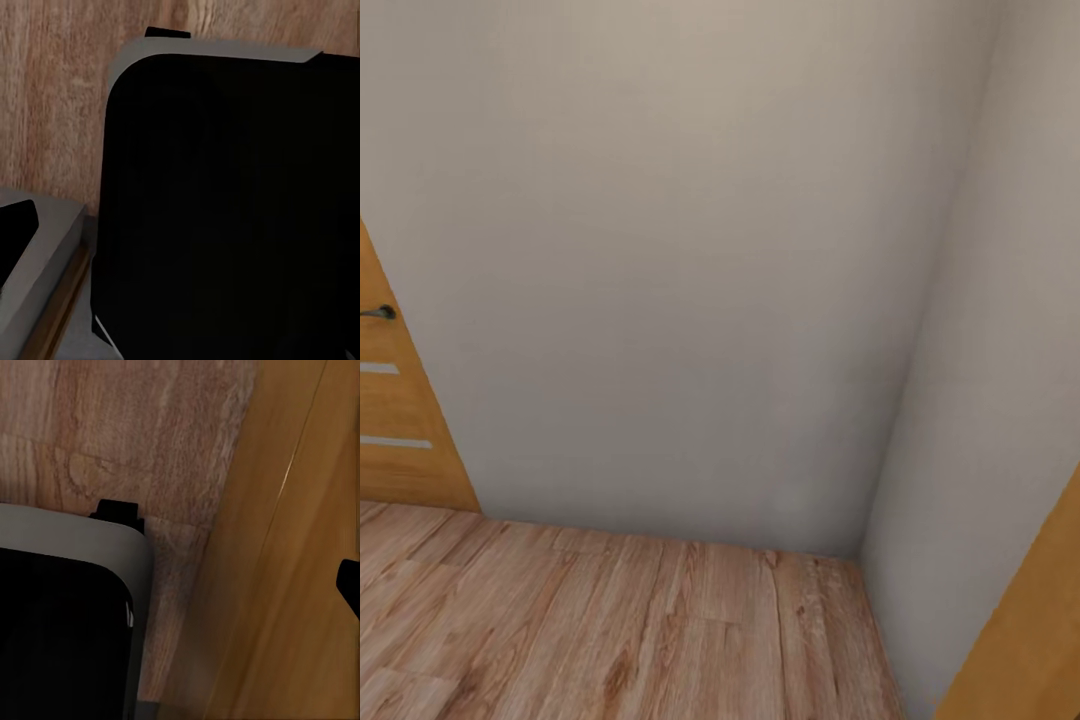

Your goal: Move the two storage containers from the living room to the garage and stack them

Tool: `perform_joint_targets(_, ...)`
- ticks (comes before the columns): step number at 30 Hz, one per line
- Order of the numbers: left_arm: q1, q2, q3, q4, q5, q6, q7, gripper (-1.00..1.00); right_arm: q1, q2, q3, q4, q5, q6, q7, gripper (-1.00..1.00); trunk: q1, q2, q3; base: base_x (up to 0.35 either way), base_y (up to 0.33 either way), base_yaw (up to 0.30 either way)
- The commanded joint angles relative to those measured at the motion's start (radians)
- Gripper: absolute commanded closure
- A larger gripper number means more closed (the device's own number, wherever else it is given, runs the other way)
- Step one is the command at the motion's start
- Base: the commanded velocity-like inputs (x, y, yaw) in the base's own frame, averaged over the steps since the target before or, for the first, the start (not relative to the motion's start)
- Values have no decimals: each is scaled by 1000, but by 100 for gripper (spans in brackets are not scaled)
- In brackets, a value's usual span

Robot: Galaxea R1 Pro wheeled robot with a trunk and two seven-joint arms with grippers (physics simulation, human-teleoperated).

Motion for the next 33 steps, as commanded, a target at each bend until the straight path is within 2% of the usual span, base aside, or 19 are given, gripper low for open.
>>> perform_joint_targets(1, 0, 0, 5, 0, 7, -1, 0, -100, -1, 0, 8, 3, -8, -6, 0, -100, 0, 0, -1, 157, 0, 74)
perform_joint_targets(19, 0, 0, 5, 0, 7, -1, 0, -100, -1, 0, 8, 3, -7, -6, -1, -100, 0, 0, -1, 155, 0, 241)
perform_joint_targets(24, 0, 0, 5, 0, 7, -1, 0, -100, -1, 0, 4, 3, -18, -6, 0, -100, 0, 0, -1, 154, 0, 268)
perform_joint_targets(33, 0, -1, 5, 0, 7, -1, 0, -100, -1, 0, 3, 3, -21, -35, 2, -100, 0, 0, -1, 154, 0, 269)
